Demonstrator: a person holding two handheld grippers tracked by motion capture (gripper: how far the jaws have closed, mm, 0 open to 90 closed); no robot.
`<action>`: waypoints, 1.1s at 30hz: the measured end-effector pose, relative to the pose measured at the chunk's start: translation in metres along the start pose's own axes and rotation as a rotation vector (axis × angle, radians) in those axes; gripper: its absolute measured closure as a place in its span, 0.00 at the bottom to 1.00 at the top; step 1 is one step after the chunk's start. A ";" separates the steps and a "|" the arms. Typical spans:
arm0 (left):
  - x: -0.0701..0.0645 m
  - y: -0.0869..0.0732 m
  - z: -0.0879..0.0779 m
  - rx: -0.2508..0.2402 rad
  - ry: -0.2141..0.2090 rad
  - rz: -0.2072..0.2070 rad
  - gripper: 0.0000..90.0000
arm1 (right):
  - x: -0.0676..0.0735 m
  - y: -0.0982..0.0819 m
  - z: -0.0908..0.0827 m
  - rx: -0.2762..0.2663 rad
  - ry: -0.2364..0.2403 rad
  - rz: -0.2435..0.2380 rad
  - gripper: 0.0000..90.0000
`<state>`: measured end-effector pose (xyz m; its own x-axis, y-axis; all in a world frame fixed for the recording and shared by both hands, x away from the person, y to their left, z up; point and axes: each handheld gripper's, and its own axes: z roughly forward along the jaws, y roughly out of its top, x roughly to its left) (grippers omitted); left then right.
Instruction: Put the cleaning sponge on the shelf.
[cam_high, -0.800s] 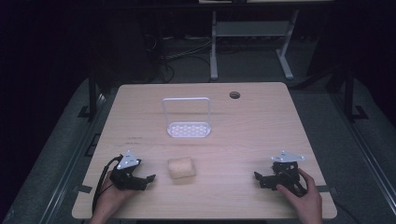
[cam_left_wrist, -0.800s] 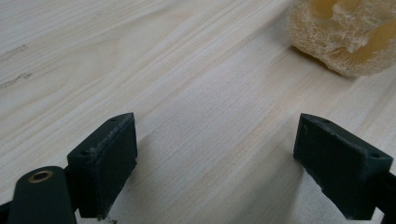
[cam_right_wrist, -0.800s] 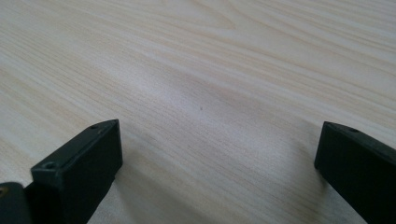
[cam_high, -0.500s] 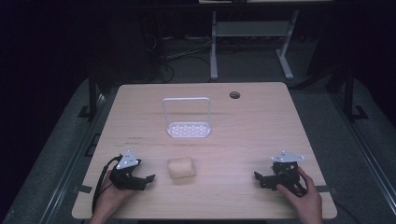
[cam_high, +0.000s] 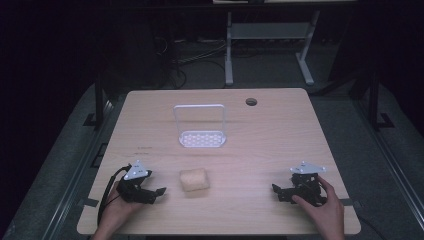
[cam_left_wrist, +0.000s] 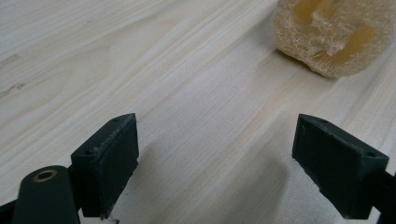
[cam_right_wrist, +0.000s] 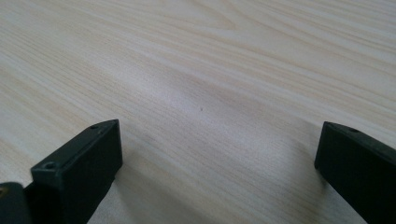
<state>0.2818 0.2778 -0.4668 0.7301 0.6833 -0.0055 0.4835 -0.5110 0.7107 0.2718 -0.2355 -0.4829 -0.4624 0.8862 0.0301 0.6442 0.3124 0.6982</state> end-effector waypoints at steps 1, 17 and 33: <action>0.000 0.000 0.000 0.000 0.000 0.000 0.16 | 0.000 0.000 0.000 0.000 0.000 0.000 0.01; -0.003 0.014 -0.005 0.002 -0.109 0.097 0.16 | 0.000 0.000 0.000 -0.001 0.001 -0.001 0.01; -0.011 0.033 -0.005 0.011 -0.203 0.185 0.16 | 0.000 0.000 0.000 -0.001 -0.001 -0.001 0.01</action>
<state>0.2873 0.2556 -0.4396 0.8877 0.4601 -0.0179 0.3375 -0.6237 0.7050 0.2718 -0.2356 -0.4830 -0.4629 0.8859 0.0288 0.6432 0.3134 0.6986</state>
